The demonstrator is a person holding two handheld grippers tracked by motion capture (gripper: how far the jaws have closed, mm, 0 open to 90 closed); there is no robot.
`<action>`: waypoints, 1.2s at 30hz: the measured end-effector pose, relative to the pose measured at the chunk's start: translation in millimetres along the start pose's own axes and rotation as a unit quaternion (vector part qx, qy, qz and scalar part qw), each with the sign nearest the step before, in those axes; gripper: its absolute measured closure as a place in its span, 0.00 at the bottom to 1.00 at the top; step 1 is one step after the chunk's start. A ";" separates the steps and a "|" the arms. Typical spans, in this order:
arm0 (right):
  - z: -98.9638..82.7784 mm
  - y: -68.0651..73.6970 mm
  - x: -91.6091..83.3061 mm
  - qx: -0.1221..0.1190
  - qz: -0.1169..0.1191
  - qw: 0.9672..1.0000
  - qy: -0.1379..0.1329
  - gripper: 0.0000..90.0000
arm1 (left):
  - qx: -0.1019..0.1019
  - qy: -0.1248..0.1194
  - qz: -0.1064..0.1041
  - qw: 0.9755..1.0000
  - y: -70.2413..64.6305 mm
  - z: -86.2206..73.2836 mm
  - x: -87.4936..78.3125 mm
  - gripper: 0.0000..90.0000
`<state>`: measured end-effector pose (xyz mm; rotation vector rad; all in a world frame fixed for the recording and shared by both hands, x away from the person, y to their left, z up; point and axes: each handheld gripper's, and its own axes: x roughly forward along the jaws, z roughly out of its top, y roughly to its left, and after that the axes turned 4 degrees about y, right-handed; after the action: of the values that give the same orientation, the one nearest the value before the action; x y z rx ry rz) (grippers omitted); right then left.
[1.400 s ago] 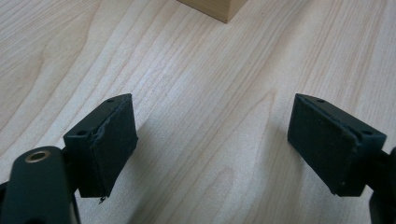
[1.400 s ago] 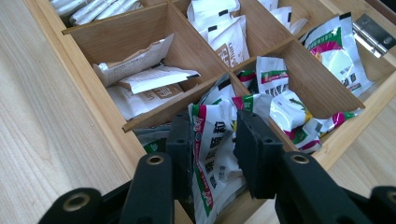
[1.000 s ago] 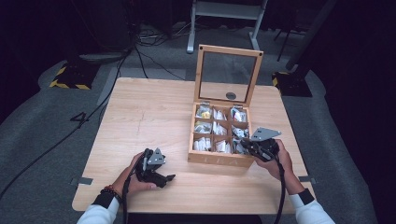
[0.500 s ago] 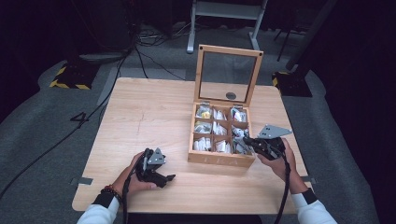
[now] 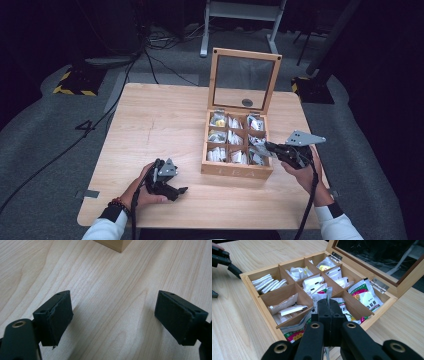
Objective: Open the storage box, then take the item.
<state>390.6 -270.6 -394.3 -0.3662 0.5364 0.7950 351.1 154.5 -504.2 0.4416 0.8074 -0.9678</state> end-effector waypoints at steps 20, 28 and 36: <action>4.9 -4.3 -15.7 0.003 0.011 0.999 -0.053 1.00 | 0.001 0.000 0.000 1.000 0.2 0.2 0.2 0.17; 8.1 -1.9 -27.6 0.000 0.015 0.997 -0.081 1.00 | 0.000 0.000 0.000 1.000 0.0 0.1 0.1 0.17; 11.4 1.7 -35.9 0.000 0.021 0.995 -0.100 1.00 | 0.001 0.000 0.000 1.000 0.4 0.2 0.2 0.17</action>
<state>372.1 -284.3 -364.4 -0.2721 0.3586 0.8620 351.6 154.5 -504.2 0.4441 0.8069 -0.9688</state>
